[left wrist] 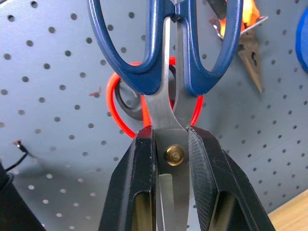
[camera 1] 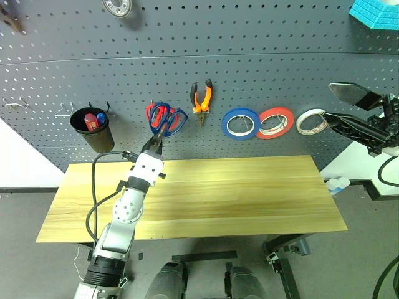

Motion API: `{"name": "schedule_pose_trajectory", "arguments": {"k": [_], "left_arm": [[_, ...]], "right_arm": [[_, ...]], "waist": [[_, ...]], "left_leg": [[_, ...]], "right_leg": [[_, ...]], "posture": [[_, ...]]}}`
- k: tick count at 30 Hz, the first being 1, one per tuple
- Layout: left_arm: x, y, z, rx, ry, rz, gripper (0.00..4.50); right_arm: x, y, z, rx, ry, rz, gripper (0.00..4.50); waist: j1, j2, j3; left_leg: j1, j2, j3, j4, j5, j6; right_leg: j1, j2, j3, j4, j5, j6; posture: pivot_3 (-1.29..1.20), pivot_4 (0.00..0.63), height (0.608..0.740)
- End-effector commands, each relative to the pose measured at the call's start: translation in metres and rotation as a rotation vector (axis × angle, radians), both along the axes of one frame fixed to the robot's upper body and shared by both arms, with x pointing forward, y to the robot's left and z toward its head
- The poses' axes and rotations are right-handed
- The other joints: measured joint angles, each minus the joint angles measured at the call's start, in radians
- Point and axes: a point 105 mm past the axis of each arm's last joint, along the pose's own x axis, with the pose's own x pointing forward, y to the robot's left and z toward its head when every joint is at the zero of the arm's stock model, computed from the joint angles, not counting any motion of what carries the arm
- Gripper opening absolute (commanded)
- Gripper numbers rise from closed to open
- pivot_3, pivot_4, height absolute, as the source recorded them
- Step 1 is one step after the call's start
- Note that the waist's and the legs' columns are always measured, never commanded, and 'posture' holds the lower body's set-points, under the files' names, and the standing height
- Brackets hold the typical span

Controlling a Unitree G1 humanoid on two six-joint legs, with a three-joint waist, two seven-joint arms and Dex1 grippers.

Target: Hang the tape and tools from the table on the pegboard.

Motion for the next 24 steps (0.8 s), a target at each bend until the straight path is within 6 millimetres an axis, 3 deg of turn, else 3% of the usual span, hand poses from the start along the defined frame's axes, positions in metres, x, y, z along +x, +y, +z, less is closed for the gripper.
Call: {"name": "schedule_pose_trajectory", "arguments": {"k": [1,9,24], "left_arm": [[-0.008,0.016,0.012,0.003,-0.063,0.052,0.63],[-0.007,0.034,0.004,-0.004,-0.047,0.123,0.63],[0.014,0.013,-0.008,-0.091,0.039,0.008,0.62]], "right_arm": [[-0.006,-0.005,0.012,-0.01,-0.062,-0.022,4.5],[-0.002,-0.005,0.012,-0.009,-0.064,-0.025,4.5],[-0.001,-0.002,0.011,-0.014,-0.06,-0.032,4.5]], "waist": [[-0.001,0.0,0.0],[0.002,0.0,0.0],[0.0,0.0,0.0]], "left_leg": [[0.0,0.0,0.0,0.0,0.0,0.0],[0.0,0.0,0.0,0.002,0.0,0.0],[0.0,0.0,0.0,0.003,0.0,0.0]], "right_leg": [[0.0,0.0,0.0,0.0,0.0,0.0],[0.0,0.0,0.0,0.001,0.0,0.0],[0.0,0.0,0.0,0.002,0.0,0.0]], "posture": [[-0.01,0.138,0.738],[0.01,0.132,0.738],[-0.01,0.132,0.738]]}}
